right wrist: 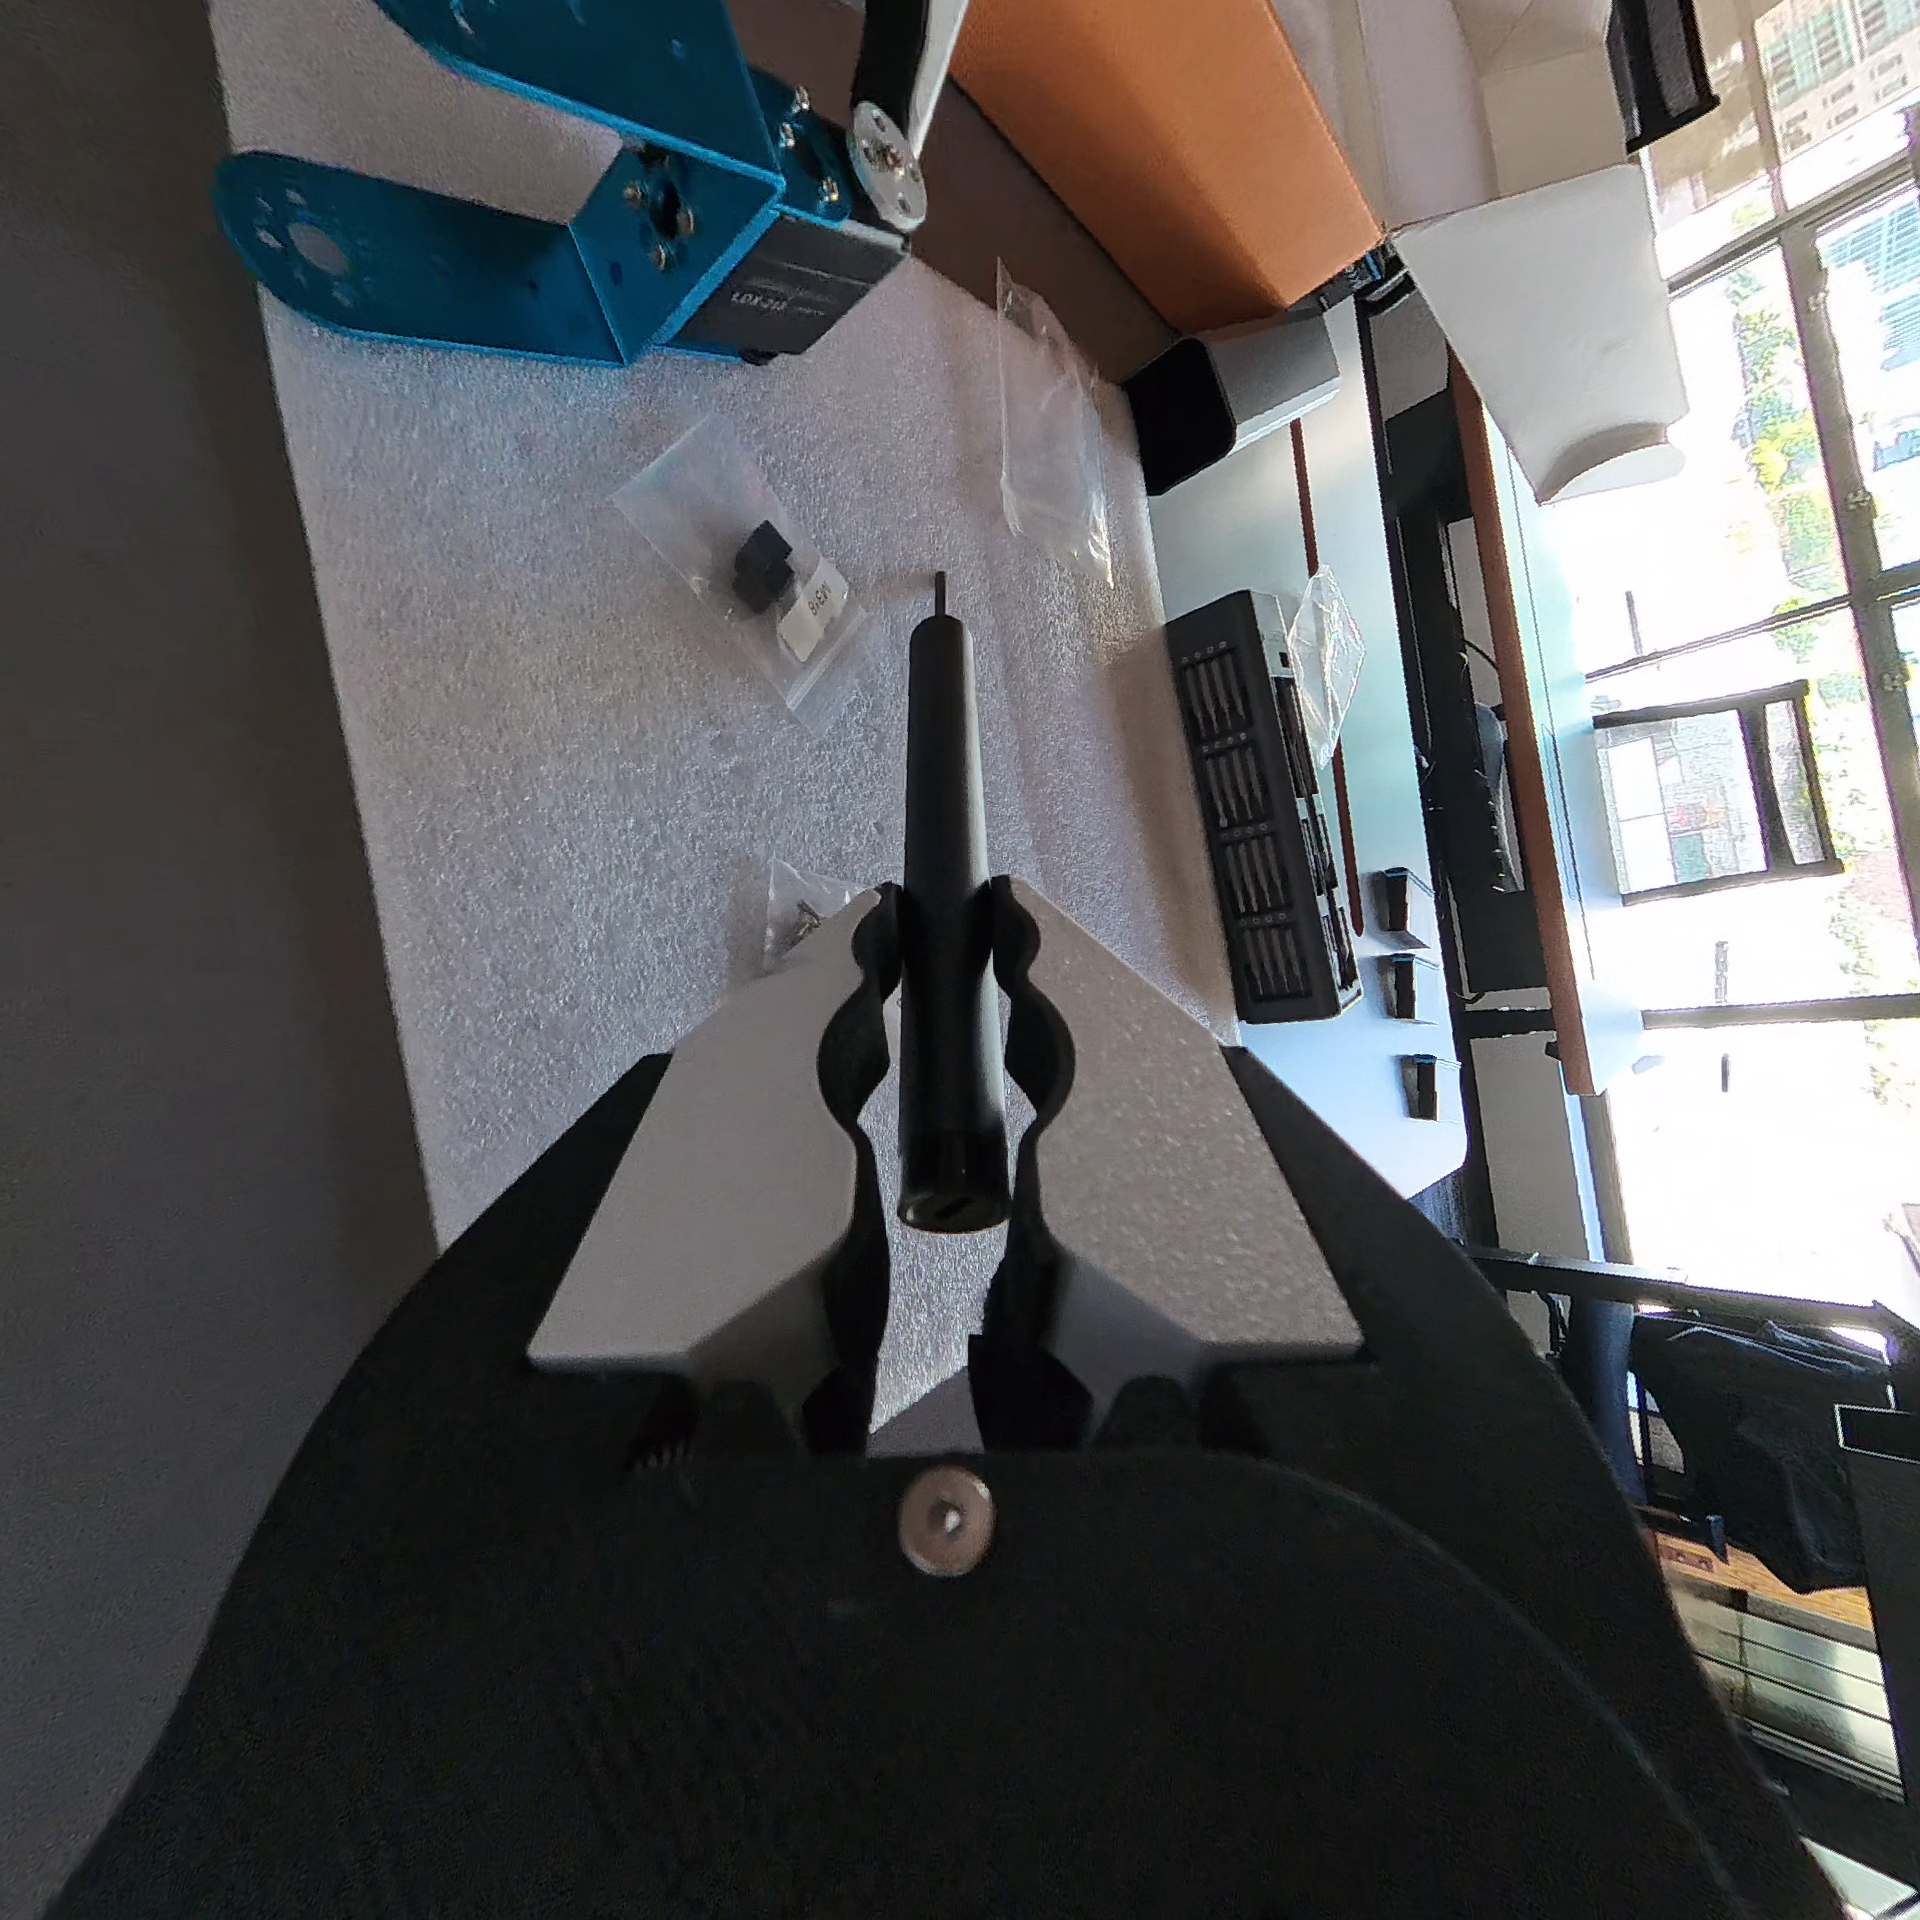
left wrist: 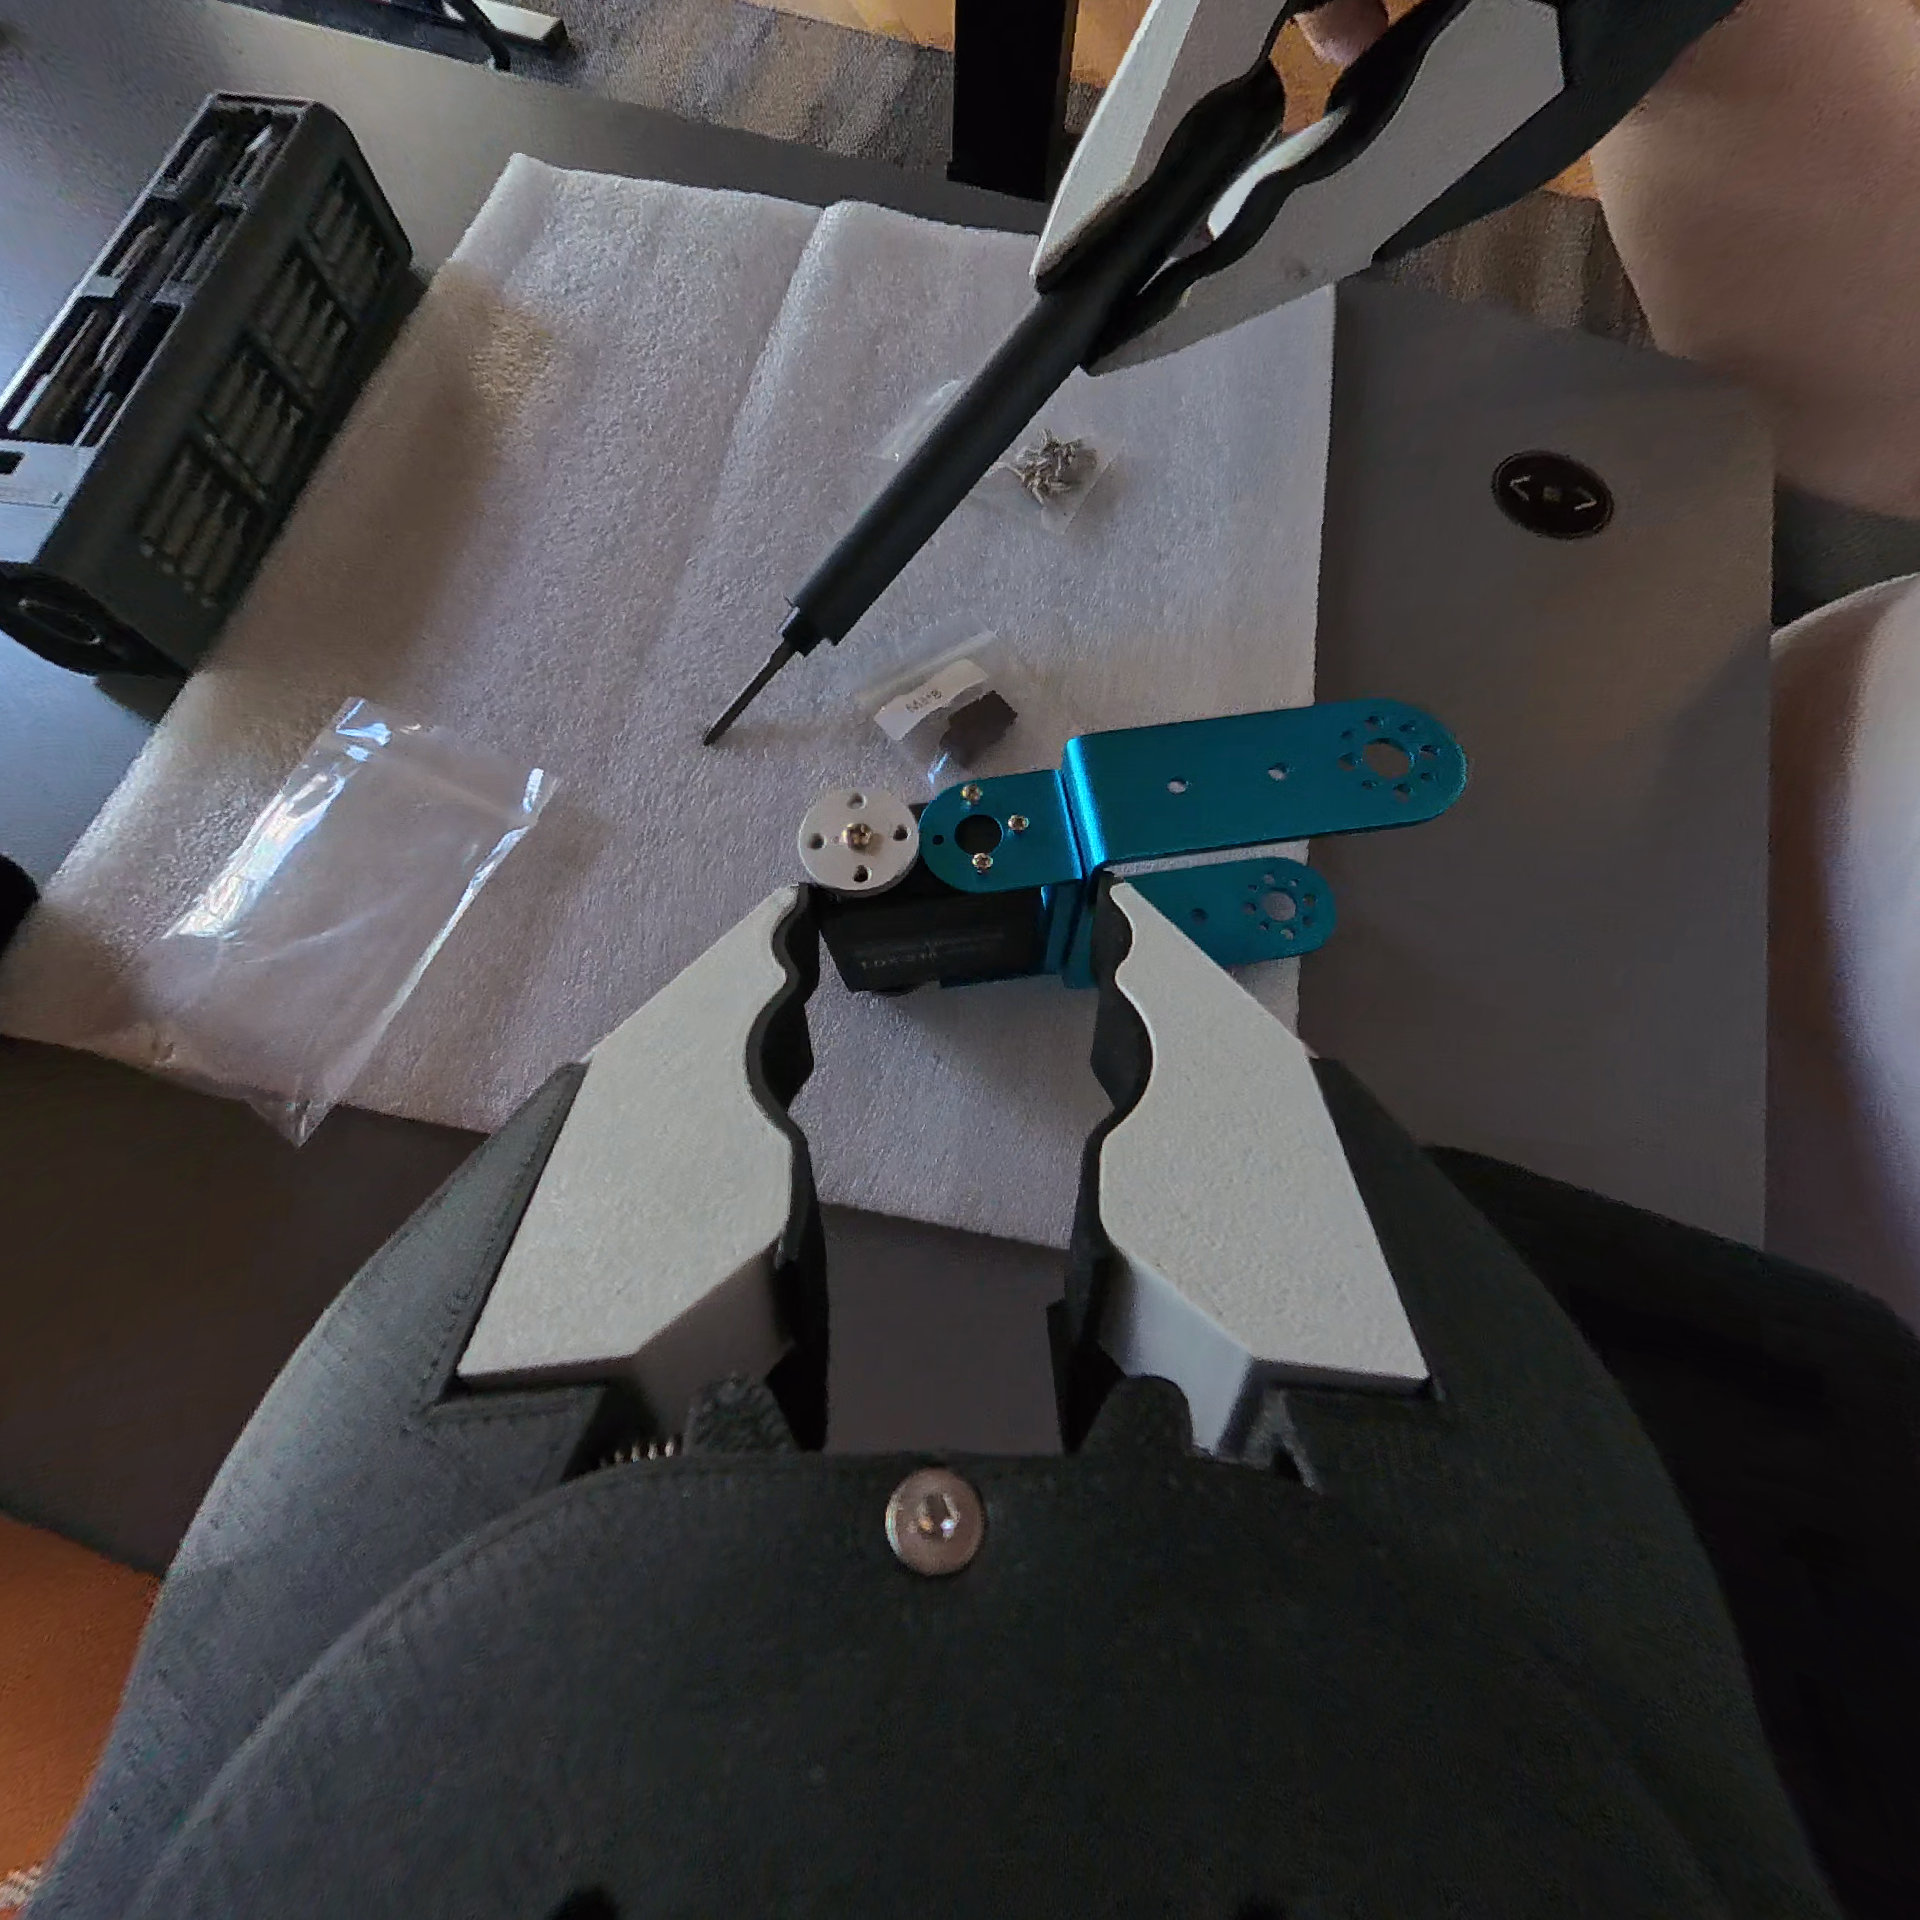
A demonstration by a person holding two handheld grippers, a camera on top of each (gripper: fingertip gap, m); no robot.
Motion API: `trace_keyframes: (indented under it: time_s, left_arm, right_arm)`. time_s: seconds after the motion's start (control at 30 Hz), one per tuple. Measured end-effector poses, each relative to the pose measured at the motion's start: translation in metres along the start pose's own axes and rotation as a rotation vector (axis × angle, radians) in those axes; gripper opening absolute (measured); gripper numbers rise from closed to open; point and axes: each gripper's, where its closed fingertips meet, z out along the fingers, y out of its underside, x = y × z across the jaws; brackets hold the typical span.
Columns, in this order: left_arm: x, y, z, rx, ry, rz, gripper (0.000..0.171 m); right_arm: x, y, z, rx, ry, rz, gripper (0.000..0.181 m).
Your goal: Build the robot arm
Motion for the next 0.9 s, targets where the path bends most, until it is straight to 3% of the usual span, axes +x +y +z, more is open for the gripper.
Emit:
trace_keyframes:
  time_s: [0.2,0.43,0.5,0.63,0.8,0.9]
  left_arm:
    - [0.004,0.001,-0.004,0.032,0.013,-0.008,0.057]
    - [0.005,-0.009,-0.019,0.11,0.032,-0.042,0.064]
    - [0.006,-0.02,-0.03,0.145,0.024,-0.028,0.064]
    - [0.009,-0.067,-0.05,0.264,0.004,0.057,0.058]
    - [0.013,-0.101,0.002,0.098,-0.025,0.292,0.066]
    - [0.015,-0.107,0.035,0.009,-0.017,0.431,0.06]
  right_arm:
    - [-0.001,-0.005,-0.001,0.015,0.007,-0.01,0.016]
    - [0.003,-0.014,-0.008,-0.028,0.016,-0.153,0.016]
    - [0.006,-0.017,-0.011,-0.048,0.015,-0.212,0.016]
    - [0.017,-0.026,-0.019,-0.095,-0.012,-0.32,0.016]
    - [0.033,-0.047,-0.023,-0.124,-0.067,-0.432,0.017]
    - [0.042,-0.058,-0.026,-0.152,-0.076,-0.491,0.017]
